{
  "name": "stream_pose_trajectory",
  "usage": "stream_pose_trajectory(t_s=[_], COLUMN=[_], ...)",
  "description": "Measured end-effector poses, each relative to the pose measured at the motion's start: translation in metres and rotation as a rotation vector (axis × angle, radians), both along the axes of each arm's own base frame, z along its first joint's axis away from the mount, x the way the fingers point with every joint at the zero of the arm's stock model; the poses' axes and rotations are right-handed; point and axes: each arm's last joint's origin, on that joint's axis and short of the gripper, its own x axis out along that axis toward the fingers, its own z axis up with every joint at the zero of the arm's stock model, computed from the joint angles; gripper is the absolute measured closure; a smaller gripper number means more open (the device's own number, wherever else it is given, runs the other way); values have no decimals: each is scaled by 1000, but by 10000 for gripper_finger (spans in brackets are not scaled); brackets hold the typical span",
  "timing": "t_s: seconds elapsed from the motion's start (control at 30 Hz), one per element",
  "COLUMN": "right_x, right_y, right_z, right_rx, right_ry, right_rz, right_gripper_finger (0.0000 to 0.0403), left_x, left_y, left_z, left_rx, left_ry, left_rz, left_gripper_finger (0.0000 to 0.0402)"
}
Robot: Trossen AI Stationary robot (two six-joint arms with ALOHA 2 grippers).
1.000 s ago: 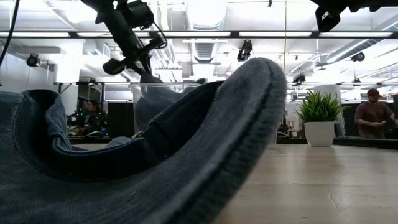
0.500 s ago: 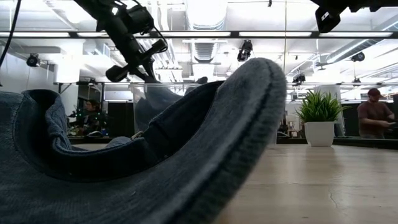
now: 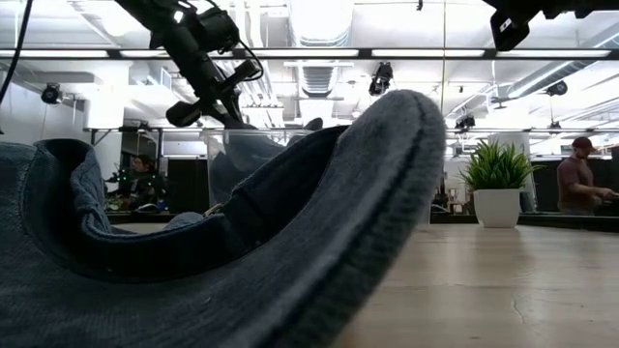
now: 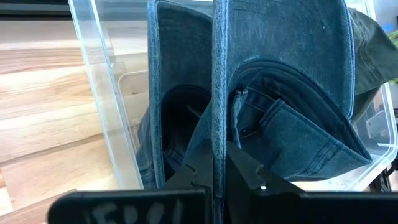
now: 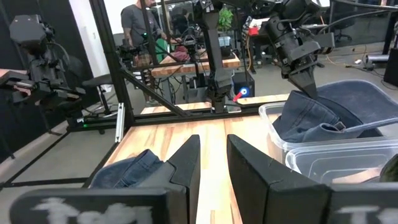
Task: Pick & Place hat
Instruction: Put the left blue cap into the left transparent bin, then put the blue cap into the left transparent bin
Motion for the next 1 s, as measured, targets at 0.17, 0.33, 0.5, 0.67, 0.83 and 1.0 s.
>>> stream_pose_trajectory(t_s=[0.17,0.33,0.5,0.67,0.83,1.0], right_x=[0,0,0,0,0,0], right_y=[0,0,0,0,0,0], right_z=[0,0,0,0,0,0], right_rx=[2,2,2,2,2,-1], right_ry=[1,1,1,1,1,1], right_rz=[0,0,0,1,1,1], right_gripper_finger=[330,330,330,330,330,330], left_x=[0,0,0,-1,-10,-20], left_y=[0,0,0,-1,-7,-14], left_z=[0,0,0,16,54,62], left_rx=[5,14,-3,22,69,93], left_ry=[2,6,-4,-34,-90,-12], left_rz=[-7,-19,2,-1,-7,5], left_gripper_finger=[373,325,275,265,264,264])
